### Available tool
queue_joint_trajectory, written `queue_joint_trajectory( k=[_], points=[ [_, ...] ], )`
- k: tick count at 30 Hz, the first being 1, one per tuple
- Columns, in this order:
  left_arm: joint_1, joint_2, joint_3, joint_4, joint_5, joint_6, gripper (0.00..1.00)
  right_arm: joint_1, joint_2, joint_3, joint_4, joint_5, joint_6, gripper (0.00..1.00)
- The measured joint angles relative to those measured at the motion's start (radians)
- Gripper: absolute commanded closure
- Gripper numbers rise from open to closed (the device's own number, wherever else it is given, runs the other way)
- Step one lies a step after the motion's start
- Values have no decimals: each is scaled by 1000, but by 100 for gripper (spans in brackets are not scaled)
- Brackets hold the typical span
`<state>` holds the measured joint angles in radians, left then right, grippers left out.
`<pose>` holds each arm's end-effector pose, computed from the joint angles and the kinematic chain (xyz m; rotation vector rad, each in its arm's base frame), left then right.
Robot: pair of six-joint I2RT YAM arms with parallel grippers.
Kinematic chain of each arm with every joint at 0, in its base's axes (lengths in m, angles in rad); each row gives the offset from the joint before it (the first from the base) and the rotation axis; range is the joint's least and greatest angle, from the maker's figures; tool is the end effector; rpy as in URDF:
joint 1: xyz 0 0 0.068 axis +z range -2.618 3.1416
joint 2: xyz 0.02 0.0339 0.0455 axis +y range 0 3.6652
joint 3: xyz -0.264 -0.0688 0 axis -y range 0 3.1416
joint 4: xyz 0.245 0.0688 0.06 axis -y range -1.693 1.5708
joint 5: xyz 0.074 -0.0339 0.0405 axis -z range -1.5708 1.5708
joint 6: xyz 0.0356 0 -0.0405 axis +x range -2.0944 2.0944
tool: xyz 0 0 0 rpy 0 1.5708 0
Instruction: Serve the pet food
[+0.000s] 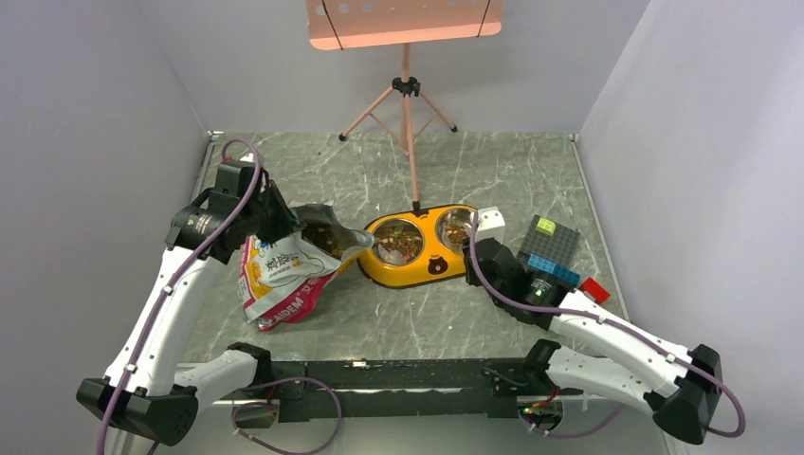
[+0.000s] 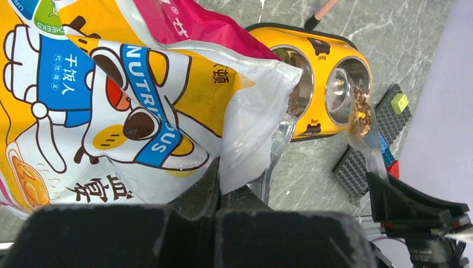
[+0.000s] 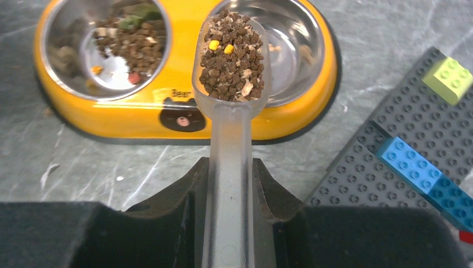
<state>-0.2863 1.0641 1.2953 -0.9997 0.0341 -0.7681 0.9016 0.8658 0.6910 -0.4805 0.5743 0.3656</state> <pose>0.1871 -0.0563 0.3827 -0.5576 2.3427 -0.5494 0.1287 0.1315 0.2677 -0.2600 2.0938 0.1121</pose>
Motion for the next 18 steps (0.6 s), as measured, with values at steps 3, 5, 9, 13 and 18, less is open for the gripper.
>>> queue_joint_trajectory(
  k=[3,5,9,13,18],
  points=[
    [0,0,0,0,3,8,100,-72,27,-3,-4,-21,6,100],
    [1,0,1,0,4,16,100,-101,57,-3,-5,-39,5,100],
    [1,1,1,1,11,25,100,-155,124,0,-9,-100,5,100],
    [2,10,6,2,21,34,100,-217,182,43,-18,-157,6,100],
    [3,22,18,5,26,54,100,-277,286,150,-79,-229,8,100]
  ],
)
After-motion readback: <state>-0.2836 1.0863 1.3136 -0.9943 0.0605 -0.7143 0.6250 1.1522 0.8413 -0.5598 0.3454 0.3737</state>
